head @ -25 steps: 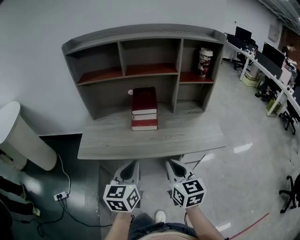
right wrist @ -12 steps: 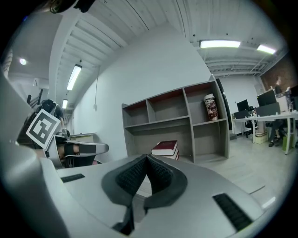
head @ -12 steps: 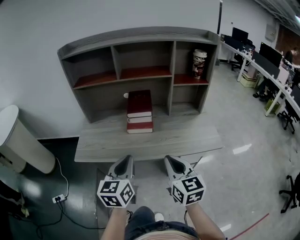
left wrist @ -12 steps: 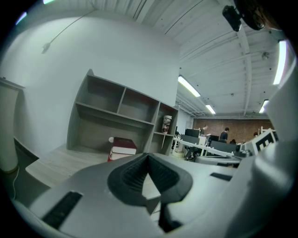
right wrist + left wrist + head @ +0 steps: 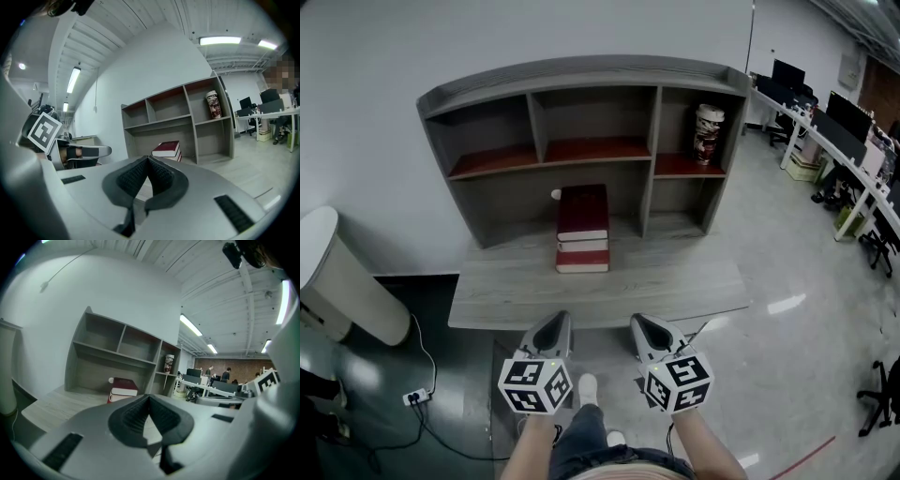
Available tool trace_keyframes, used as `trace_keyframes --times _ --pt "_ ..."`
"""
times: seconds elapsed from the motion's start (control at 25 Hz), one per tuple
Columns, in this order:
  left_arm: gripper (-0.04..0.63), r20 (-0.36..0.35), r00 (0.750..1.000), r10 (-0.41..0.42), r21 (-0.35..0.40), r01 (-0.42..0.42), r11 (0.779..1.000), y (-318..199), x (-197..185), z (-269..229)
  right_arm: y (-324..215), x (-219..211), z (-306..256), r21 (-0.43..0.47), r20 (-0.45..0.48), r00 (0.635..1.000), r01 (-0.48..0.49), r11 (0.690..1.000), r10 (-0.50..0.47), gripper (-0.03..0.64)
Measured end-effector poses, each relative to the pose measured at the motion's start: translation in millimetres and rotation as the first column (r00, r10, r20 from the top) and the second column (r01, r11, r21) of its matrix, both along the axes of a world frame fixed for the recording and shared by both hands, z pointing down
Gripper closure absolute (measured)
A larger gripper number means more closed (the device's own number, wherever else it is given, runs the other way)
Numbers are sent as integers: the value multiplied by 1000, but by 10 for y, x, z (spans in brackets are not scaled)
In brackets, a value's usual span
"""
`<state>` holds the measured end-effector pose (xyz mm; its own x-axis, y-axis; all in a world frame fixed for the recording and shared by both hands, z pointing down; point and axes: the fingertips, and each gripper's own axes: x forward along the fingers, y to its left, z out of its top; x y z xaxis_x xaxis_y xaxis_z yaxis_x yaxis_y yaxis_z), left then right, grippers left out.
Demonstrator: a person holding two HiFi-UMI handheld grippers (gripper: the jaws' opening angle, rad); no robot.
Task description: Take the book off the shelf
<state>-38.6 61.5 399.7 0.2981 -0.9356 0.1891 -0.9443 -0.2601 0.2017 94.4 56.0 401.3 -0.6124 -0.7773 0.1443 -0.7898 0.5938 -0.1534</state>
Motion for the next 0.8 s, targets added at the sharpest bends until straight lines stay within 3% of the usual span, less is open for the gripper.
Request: trace_keyframes --times 0.6,0.8 --pt "583 -24 1000 -10 -40 9 999 -874 -270 188 -857 -157 177 -56 -10 1000 -27 998 27 618" --pt "583 6 1000 -12 -50 12 999 -1282 -426 185 -1236 -277 199 -71 -11 1000 -30 997 30 618"
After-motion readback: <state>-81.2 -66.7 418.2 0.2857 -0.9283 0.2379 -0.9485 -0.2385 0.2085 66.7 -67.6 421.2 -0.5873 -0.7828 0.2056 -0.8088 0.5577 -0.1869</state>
